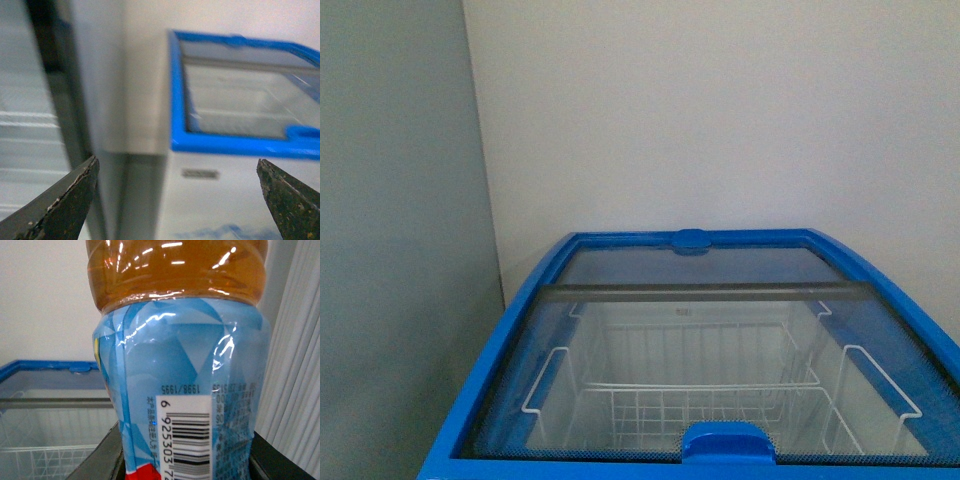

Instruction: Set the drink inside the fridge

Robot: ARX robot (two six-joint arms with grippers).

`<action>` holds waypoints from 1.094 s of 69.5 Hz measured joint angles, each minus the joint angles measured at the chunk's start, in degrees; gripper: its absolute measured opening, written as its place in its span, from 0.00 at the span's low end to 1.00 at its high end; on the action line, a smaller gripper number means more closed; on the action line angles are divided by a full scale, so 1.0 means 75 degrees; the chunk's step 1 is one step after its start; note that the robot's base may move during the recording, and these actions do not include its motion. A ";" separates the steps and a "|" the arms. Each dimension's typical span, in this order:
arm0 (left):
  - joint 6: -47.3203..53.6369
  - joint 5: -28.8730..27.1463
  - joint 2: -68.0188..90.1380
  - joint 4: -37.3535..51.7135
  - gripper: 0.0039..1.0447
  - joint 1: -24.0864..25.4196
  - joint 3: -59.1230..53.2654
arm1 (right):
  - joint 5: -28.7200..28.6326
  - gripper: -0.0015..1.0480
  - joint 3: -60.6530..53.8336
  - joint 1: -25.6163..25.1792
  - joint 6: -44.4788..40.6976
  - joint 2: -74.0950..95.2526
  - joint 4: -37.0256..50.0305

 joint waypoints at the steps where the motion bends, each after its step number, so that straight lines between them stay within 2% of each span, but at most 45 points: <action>1: -0.0076 0.0323 0.0149 0.0017 0.92 0.0096 0.0023 | -0.0003 0.38 0.0000 -0.0003 0.0000 0.0000 0.0000; 5: -0.0277 0.1434 0.0857 0.0289 0.92 0.0350 0.0125 | -0.0017 0.37 0.0000 0.0000 -0.0003 0.0000 0.0000; 11: -0.0224 0.2786 0.1871 0.1078 0.92 0.0254 0.0411 | 0.0003 0.37 0.0000 0.0015 -0.0003 0.0000 0.0000; 19: 0.0854 0.3535 0.3689 0.2483 0.92 -0.0242 0.1253 | -0.0003 0.37 0.0000 0.0015 -0.0003 0.0000 0.0000; 32: 0.2669 0.3727 0.6770 0.4130 0.92 -0.0653 0.2844 | -0.0003 0.37 0.0000 0.0015 -0.0003 0.0000 0.0000; 39: 0.3372 0.3727 0.8003 0.4430 0.92 -0.0822 0.3652 | -0.0003 0.37 0.0000 0.0015 -0.0003 0.0000 0.0000; 54: 0.5015 0.3975 1.0028 0.4374 0.92 -0.1256 0.5059 | -0.0006 0.38 0.0000 0.0015 -0.0003 0.0000 0.0000; 76: 0.7093 0.4613 1.1278 0.2888 0.92 -0.2436 0.6251 | -0.0006 0.37 0.0000 0.0015 -0.0003 0.0000 0.0000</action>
